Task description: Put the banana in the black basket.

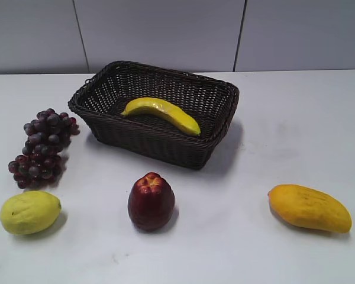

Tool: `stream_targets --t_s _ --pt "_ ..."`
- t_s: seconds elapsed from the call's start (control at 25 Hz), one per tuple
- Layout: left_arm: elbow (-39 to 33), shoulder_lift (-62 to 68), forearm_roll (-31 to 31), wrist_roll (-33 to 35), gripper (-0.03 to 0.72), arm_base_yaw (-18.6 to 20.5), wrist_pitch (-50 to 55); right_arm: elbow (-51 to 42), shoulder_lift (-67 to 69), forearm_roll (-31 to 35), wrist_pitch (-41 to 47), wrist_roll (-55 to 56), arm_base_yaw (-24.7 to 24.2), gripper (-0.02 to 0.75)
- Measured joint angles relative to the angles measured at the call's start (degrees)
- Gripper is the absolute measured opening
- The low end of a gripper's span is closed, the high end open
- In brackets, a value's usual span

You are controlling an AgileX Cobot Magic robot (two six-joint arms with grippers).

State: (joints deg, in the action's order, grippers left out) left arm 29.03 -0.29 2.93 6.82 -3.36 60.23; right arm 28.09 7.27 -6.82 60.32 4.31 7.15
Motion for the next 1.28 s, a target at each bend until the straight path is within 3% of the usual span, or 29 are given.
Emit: stream_targets --t_s 0.52,1.28 --pt "0.0 0.0 0.0 0.0 0.221 0.0 0.0 0.0 -7.37 0.0 -0.11 -0.06 0.0 0.59" --pt "0.0 0.0 0.0 0.0 0.218 0.0 0.0 0.0 -7.52 0.0 -0.11 -0.06 -0.06 0.59"
